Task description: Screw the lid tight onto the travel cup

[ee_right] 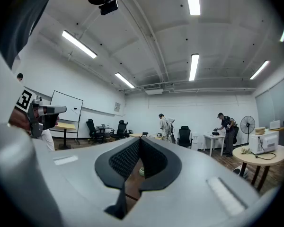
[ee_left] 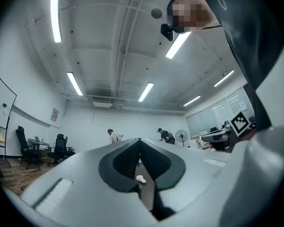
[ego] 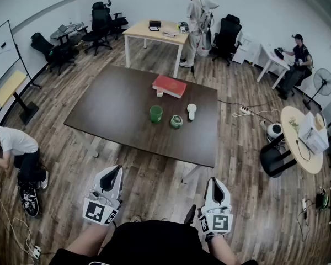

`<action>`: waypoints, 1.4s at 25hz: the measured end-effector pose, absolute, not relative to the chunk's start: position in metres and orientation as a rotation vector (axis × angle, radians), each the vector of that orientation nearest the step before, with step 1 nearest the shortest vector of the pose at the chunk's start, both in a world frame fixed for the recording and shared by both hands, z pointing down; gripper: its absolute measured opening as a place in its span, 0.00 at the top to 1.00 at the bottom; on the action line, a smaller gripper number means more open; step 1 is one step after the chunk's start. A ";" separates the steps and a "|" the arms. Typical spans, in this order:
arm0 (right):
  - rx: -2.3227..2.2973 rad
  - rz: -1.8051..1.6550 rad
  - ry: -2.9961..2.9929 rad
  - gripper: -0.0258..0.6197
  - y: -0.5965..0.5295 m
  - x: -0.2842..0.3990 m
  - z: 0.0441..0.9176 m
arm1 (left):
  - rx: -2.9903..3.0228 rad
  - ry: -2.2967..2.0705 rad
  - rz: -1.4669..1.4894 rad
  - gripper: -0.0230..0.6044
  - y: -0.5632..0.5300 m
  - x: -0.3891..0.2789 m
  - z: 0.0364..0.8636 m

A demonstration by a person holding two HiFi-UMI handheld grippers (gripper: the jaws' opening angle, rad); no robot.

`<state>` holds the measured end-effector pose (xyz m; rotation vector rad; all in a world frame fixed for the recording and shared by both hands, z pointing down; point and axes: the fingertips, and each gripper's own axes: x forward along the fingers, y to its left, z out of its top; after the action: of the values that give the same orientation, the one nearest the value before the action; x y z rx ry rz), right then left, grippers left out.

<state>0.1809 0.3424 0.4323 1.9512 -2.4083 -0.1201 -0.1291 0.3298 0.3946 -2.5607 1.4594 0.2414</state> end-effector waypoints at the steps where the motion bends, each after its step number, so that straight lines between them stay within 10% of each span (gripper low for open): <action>1: 1.949 -0.116 -2.409 0.95 0.342 0.180 0.432 | -2.560 1.459 0.239 0.96 0.330 -0.129 0.394; 35: 1.894 0.010 -2.538 0.95 0.204 0.214 0.464 | -2.559 1.552 0.114 0.96 0.195 -0.089 0.420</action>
<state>0.2143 0.2039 0.4636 1.8937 -2.5379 0.0099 -0.0891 0.1946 0.4196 -2.5589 1.5517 0.1144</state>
